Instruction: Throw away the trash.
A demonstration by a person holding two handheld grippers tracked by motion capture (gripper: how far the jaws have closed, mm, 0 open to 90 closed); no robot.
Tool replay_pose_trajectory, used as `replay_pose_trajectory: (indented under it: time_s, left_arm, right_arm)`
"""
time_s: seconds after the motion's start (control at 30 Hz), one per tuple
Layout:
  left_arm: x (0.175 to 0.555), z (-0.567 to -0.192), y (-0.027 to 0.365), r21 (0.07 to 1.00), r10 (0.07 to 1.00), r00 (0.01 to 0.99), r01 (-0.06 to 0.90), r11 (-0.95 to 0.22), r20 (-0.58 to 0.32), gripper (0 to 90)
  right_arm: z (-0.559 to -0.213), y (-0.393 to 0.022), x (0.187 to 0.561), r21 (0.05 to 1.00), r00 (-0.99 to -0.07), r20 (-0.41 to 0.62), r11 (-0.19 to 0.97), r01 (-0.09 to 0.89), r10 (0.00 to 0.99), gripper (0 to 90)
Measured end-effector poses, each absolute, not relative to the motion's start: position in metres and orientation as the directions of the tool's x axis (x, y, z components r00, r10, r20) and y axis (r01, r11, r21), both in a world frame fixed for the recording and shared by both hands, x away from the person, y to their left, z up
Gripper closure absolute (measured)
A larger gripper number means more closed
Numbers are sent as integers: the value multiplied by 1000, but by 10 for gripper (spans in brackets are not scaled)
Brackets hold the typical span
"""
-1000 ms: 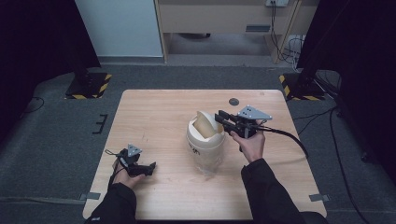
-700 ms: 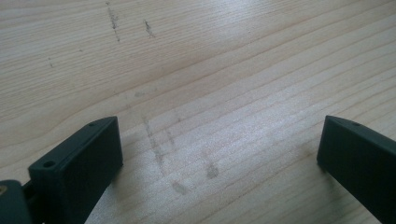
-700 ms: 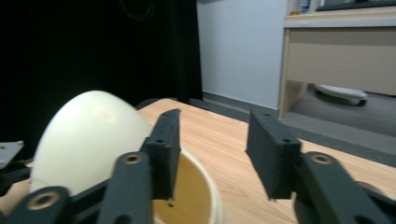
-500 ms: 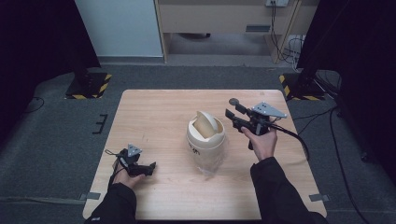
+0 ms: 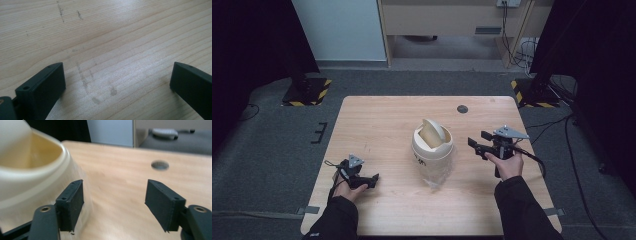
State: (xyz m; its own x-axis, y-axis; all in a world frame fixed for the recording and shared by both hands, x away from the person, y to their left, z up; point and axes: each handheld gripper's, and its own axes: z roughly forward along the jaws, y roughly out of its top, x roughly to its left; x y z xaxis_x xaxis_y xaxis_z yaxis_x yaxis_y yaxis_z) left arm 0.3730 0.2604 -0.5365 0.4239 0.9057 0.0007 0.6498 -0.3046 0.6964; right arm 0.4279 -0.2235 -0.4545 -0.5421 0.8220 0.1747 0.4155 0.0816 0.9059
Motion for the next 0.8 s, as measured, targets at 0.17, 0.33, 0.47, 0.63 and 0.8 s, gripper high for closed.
replay_pose_trajectory:
  time_s: [0.17, 0.33, 0.47, 0.63, 0.8]
  left_arm:
    - [373, -536, 260, 696, 906, 424, 650, -304, 1, 0]
    - [373, -537, 260, 696, 906, 424, 650, -305, 1, 0]
    - [373, -536, 260, 697, 906, 424, 650, -304, 1, 0]
    - [373, -537, 260, 697, 906, 424, 650, -304, 0, 0]
    - [373, -537, 260, 697, 906, 424, 649, -304, 1, 0]
  right_arm:
    - [-477, -241, 421, 871, -519, 184, 106, 479, 834, 255]
    - [-495, -256, 419, 828, -488, 166, 147, 541, 857, 206]
    - [-510, -266, 419, 772, -481, 114, 227, 594, 869, 187]
    - [-517, -274, 419, 744, -479, 74, 271, 611, 875, 180]
    - [-524, -276, 421, 718, -499, 49, 316, 620, 865, 165]
